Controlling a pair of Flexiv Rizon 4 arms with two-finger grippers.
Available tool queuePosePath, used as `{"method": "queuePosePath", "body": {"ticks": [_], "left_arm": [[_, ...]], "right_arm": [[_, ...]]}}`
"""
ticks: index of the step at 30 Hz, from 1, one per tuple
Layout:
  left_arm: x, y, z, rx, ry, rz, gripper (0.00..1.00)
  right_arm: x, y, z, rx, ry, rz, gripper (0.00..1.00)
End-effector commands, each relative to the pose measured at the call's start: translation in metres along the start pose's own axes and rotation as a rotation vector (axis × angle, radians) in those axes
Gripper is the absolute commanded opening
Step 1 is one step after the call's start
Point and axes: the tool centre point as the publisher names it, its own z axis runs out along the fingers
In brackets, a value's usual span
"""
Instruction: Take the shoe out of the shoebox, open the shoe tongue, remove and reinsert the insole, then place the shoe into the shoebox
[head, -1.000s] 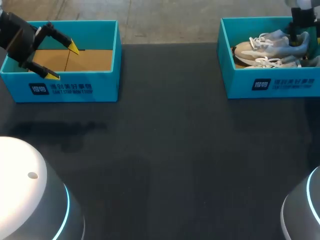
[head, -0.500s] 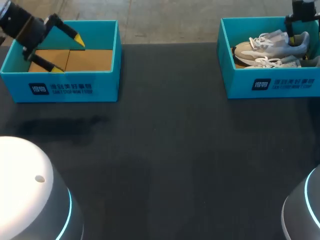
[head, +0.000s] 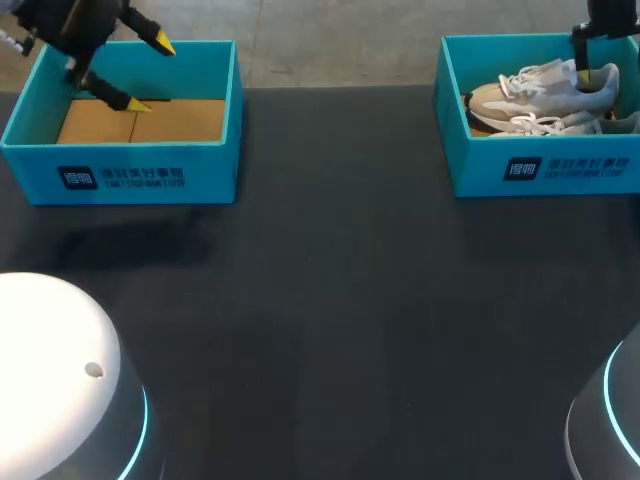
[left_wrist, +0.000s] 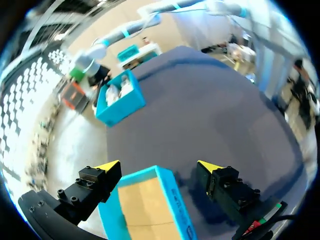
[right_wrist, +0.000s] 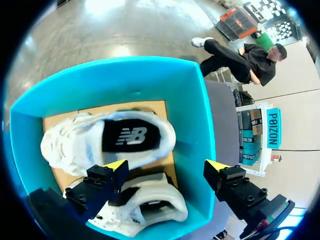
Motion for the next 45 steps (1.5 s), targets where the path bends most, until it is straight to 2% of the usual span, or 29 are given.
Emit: {"method": "queuePosePath", "body": {"ticks": [1, 7, 9, 19, 25, 28, 43, 45], "left_arm": [[-0.013, -0.003, 0.006, -0.073, -0.018, -0.233, 1.00], [-0.022, 0.003, 0.008, -0.130, -0.106, -0.565, 1.00], [-0.022, 0.003, 0.009, -0.121, -0.120, -0.635, 1.00], [-0.024, 0.014, 0.016, -0.172, -0.270, -0.962, 1.00], [-0.028, 0.029, 0.022, -0.272, -0.350, -1.109, 1.00], [-0.028, 0.029, 0.022, -0.272, -0.350, -1.109, 1.00], [-0.028, 0.029, 0.022, -0.272, -0.350, -1.109, 1.00], [-0.025, 0.023, 0.018, -0.284, -0.299, -1.275, 1.00]], "right_arm": [[-0.009, -0.021, -0.015, -0.055, 0.022, 0.001, 1.00], [-0.013, -0.036, -0.033, -0.094, 0.051, -0.031, 1.00], [-0.014, -0.041, -0.039, -0.102, 0.052, -0.040, 1.00], [-0.018, -0.067, -0.068, -0.148, 0.073, -0.072, 1.00], [-0.015, -0.085, -0.077, -0.168, 0.078, -0.101, 1.00], [-0.013, -0.092, -0.080, -0.164, 0.083, -0.116, 1.00], [-0.013, -0.092, -0.080, -0.164, 0.083, -0.116, 1.00], [-0.013, -0.092, -0.080, -0.164, 0.083, -0.116, 1.00]]}}
